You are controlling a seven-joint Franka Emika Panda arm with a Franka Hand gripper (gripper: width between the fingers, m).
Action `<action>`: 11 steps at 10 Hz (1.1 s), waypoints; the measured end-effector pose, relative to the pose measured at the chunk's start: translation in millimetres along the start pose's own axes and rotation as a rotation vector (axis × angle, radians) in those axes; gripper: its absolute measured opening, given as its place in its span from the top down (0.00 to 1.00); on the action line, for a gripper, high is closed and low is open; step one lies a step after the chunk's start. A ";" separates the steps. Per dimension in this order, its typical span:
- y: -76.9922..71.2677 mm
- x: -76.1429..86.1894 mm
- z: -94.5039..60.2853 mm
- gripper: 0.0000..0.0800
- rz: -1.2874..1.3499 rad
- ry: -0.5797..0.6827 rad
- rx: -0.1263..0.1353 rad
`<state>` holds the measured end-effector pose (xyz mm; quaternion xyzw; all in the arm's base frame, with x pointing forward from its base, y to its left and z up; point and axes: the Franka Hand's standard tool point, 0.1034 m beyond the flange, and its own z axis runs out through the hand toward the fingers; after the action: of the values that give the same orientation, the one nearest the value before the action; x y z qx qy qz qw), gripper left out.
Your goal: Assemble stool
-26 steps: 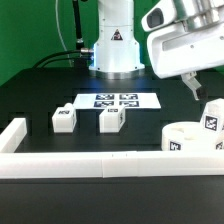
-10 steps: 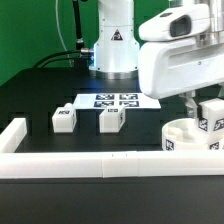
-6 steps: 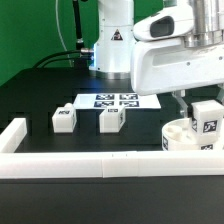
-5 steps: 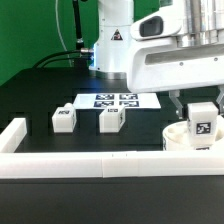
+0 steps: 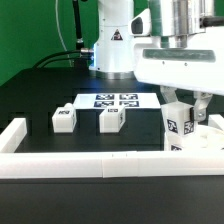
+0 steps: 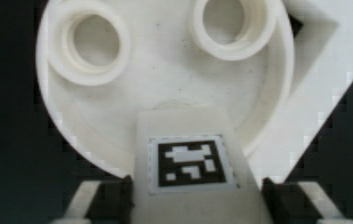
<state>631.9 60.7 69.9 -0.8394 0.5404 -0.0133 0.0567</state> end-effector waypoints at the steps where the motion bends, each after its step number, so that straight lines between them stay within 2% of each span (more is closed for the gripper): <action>1: 0.2 -0.9 0.0 0.57 -0.002 0.002 -0.002; 3: 0.6 -0.6 0.6 0.57 -0.006 0.001 -0.003; 4: 0.7 -0.7 0.8 0.31 -0.006 0.001 -0.003; 5: -0.1 0.1 -0.6 0.31 -0.019 0.002 0.001; 6: -0.9 4.4 -16.5 0.21 -0.071 -0.003 0.033; 7: 6.8 9.8 -36.6 0.19 -0.089 -0.015 0.065; 8: 13.6 11.3 -45.7 0.19 -0.095 -0.018 0.072; 9: 13.5 8.8 -44.2 0.19 -0.096 -0.010 0.079; 11: 13.7 8.2 -42.8 0.19 -0.098 -0.011 0.077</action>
Offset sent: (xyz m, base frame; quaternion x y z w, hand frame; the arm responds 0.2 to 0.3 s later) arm 0.0000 0.0000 0.0000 0.0000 0.0000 0.0000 1.0000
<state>619.3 44.2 110.6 -0.8621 0.4975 -0.0323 0.0912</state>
